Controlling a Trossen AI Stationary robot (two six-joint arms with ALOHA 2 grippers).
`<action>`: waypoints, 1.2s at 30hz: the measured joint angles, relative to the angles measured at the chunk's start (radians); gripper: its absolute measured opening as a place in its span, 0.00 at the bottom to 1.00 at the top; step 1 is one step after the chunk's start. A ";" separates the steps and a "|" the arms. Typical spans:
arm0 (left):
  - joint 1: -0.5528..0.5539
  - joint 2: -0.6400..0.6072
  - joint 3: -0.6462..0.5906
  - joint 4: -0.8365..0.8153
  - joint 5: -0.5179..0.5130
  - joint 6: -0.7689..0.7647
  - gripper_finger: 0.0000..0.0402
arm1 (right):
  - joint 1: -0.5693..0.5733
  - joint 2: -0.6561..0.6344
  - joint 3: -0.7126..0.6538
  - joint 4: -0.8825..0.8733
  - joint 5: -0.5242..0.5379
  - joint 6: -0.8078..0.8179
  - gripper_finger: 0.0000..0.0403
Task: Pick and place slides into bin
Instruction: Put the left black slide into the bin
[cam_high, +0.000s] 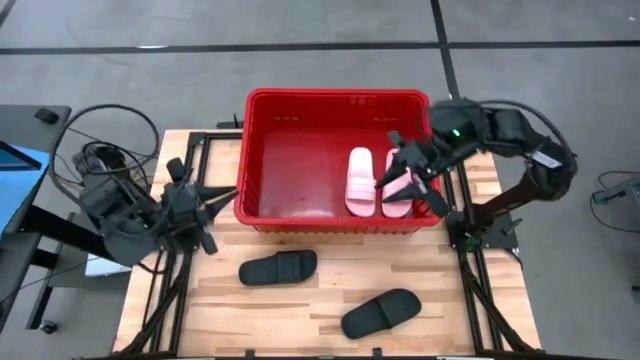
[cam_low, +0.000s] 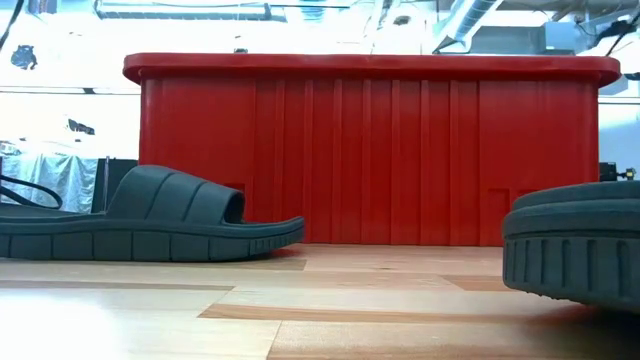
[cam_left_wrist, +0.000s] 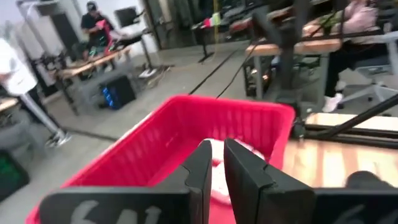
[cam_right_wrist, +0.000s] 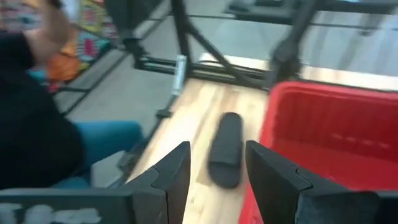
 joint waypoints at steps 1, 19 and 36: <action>0.000 -0.007 -0.015 -0.042 -0.009 -0.056 0.08 | 0.022 -0.026 -0.039 0.024 0.054 0.022 0.36; -0.067 -0.040 -0.357 0.010 0.166 -0.230 0.08 | 0.353 -0.391 -0.908 0.797 0.572 0.450 0.36; -0.202 -0.040 -0.358 -0.031 0.215 -0.201 0.08 | 0.621 0.007 -1.026 1.478 0.624 0.252 0.36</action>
